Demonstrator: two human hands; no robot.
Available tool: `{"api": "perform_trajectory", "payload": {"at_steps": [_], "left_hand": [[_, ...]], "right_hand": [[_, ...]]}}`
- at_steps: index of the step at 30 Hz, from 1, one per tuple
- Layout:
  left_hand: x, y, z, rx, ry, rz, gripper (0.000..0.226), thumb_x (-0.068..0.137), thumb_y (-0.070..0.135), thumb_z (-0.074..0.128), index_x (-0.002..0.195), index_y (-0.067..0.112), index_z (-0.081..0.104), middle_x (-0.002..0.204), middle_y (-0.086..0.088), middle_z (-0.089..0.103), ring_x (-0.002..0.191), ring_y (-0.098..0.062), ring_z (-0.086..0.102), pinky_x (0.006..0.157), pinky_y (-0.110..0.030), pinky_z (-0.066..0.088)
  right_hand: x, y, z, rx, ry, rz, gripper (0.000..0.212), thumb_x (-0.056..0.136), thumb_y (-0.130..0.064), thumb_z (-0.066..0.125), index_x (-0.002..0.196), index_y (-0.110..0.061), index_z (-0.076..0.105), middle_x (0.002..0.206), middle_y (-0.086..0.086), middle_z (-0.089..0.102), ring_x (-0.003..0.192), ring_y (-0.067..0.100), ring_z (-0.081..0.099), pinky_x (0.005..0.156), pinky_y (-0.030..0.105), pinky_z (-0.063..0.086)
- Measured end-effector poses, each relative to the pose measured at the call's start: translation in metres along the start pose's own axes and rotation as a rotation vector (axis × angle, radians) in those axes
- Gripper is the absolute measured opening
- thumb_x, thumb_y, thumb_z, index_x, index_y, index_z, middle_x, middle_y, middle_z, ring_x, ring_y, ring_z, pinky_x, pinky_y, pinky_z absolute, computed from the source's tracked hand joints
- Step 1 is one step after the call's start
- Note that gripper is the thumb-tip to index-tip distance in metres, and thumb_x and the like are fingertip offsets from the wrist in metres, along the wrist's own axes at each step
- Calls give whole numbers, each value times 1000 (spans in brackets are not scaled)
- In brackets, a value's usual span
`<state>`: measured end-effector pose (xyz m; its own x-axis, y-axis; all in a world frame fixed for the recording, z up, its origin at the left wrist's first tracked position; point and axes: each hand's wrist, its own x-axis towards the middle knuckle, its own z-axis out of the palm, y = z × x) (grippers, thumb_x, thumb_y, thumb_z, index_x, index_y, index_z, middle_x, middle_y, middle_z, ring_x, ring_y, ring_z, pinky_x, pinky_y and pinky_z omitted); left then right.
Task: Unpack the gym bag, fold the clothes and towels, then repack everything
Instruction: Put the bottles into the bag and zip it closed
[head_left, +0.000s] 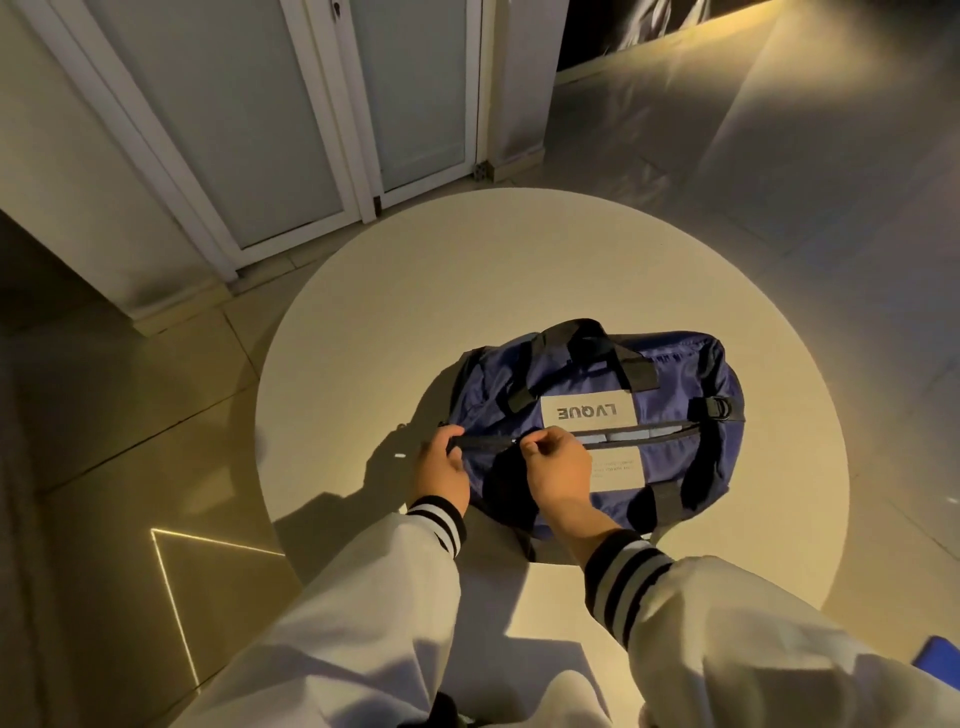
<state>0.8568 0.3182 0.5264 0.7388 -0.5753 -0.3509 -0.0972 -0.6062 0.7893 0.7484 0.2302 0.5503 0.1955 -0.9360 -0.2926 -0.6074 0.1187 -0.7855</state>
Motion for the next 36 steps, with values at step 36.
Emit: {"api": "perform_trajectory", "payload": {"at_steps": [36], "left_hand": [[-50,111,125,651,-26,321,54,91,-1,48,135,30,53,135,0,50,126,-27,42,114,-36,27]], "right_hand": [[69,60,-175,-160,-90,-170,17,90,-8,60,77,-18,66,80,-2,65,73,15,57,71,27,43]]}}
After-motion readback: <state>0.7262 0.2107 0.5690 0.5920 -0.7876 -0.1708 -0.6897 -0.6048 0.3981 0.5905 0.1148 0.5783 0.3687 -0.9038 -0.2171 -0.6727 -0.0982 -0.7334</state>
